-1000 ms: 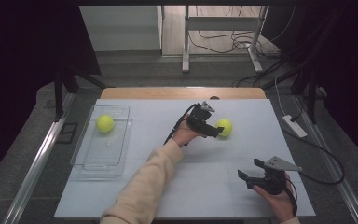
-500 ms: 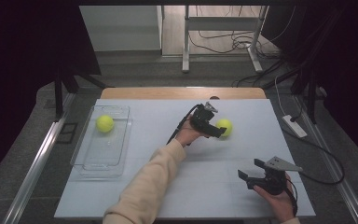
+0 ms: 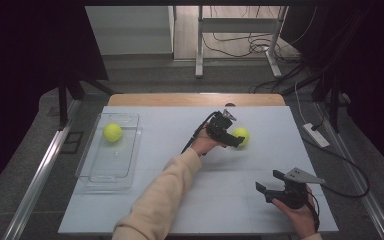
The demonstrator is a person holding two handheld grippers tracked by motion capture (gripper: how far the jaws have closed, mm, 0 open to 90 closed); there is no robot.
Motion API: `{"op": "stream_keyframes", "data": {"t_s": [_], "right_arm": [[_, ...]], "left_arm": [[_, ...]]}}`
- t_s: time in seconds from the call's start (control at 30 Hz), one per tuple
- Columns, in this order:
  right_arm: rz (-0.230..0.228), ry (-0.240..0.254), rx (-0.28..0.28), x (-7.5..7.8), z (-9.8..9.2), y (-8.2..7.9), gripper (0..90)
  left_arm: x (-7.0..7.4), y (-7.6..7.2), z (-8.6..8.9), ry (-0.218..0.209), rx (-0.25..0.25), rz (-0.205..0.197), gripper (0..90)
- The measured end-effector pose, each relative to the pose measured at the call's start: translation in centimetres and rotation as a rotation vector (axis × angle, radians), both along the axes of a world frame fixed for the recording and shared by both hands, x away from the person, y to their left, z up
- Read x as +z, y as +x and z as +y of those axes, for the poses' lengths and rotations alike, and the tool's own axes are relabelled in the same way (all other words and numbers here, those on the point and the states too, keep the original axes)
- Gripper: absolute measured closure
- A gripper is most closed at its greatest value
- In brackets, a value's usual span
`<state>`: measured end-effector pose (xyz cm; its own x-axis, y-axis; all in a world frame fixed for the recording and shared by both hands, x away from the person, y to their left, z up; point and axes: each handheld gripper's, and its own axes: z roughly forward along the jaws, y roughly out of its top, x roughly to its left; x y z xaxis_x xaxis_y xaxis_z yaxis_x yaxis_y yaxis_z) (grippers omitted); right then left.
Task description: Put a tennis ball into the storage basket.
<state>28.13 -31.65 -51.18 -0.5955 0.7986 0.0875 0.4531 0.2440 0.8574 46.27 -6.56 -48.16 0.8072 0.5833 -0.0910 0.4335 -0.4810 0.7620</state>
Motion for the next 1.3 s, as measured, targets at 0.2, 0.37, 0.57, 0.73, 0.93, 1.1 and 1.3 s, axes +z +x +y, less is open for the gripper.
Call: {"op": "stream_keyframes", "data": {"t_s": [0.2,0.37,0.57,0.73,0.93,1.1,1.3], "right_arm": [[0.001,0.007,-0.003,0.0,-0.1,0.0,14.3],[0.001,0.006,-0.001,0.0,-0.1,0.0,14.3],[0.001,0.006,-0.001,0.0,-0.1,0.0,14.3],[0.001,0.004,-0.003,0.0,-0.1,0.0,14.3],[0.004,0.000,-0.004,0.0,-0.2,0.0,14.2],[0.002,0.006,-0.002,-0.1,-0.2,0.1,14.3],[0.003,0.003,-0.003,-0.1,-0.2,0.1,14.3]], "left_arm": [[-0.3,0.4,-0.3,0.013,0.003,0.004,10.1],[-0.7,0.7,-0.5,0.017,0.009,0.017,10.1],[-1.0,1.0,-0.8,0.023,0.010,0.022,10.1],[-1.3,1.2,-1.1,0.028,0.011,0.030,10.1],[-1.5,1.3,-1.2,0.037,0.011,0.034,10.1],[-1.6,1.4,-1.5,0.034,0.007,0.039,10.1],[-1.6,1.4,-2.1,0.037,-0.009,0.040,10.1]]}}
